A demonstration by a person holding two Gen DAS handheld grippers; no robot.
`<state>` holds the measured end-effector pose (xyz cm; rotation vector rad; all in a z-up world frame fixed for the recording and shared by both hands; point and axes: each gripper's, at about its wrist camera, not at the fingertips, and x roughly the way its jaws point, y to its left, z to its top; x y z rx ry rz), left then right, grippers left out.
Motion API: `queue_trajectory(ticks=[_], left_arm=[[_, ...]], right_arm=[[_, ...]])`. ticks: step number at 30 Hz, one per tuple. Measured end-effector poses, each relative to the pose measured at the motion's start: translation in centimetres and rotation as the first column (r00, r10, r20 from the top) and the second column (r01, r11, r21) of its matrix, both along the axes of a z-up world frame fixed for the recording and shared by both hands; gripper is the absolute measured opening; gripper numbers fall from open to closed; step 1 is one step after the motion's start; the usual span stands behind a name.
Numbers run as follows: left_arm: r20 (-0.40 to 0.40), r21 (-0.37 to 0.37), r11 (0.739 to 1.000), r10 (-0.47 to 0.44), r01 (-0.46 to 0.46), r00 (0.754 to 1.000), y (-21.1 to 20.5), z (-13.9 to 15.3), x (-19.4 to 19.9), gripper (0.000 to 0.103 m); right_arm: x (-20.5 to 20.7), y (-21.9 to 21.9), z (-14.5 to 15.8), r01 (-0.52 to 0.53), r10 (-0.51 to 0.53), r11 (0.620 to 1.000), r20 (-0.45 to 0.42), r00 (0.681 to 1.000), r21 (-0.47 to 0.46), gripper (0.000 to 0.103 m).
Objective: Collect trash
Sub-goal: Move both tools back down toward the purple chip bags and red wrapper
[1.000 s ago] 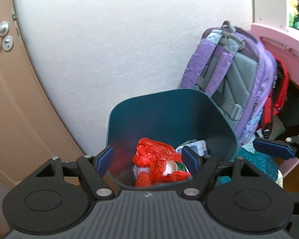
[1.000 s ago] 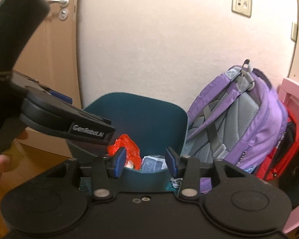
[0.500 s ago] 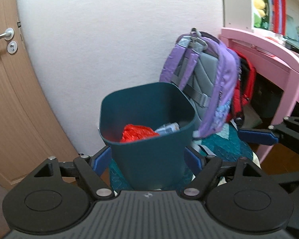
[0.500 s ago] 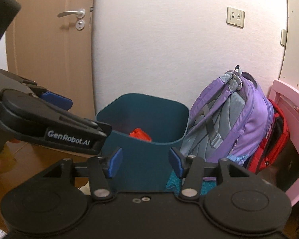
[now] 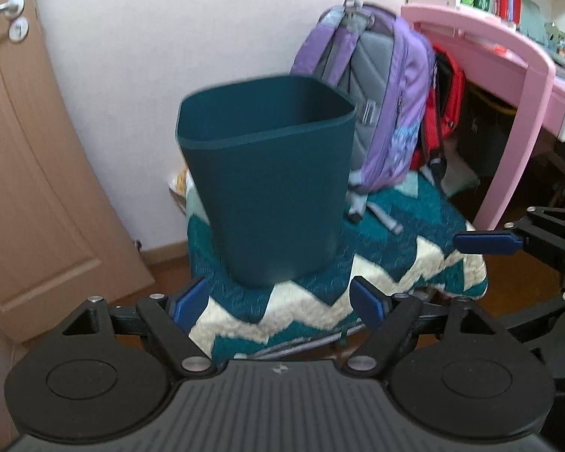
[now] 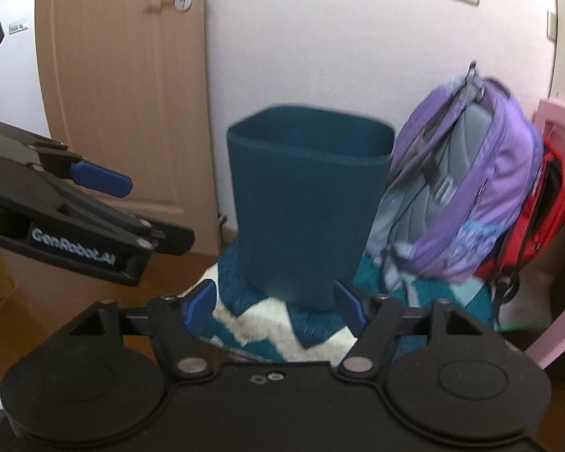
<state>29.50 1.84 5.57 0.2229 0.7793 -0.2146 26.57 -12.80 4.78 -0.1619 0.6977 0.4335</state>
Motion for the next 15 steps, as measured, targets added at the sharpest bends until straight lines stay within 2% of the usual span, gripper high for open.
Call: queue_trajectory(ticks=[5,13,15], left_arm=[[-0.040,-0.004,1.000,0.012,-0.012,0.999,1.6,-4.4,-0.1,0.082],[-0.118,0.036,0.999,-0.012,0.016,0.993,4.0,-13.7,2.0,0.082],[-0.155,0.030,0.999,-0.025,0.030,0.988,4.8,-16.3,2.8,0.090]], right_arm=[[0.2,0.0,-4.6,-0.016,0.016,1.000,-0.058,0.998,-0.005,0.081],[1.3,0.5,-14.6,-0.021,0.017,0.999,-0.180,0.984,-0.024,0.090],[1.9,0.5,-17.3,-0.014,0.007,0.999,-0.219,0.976,-0.031,0.091]])
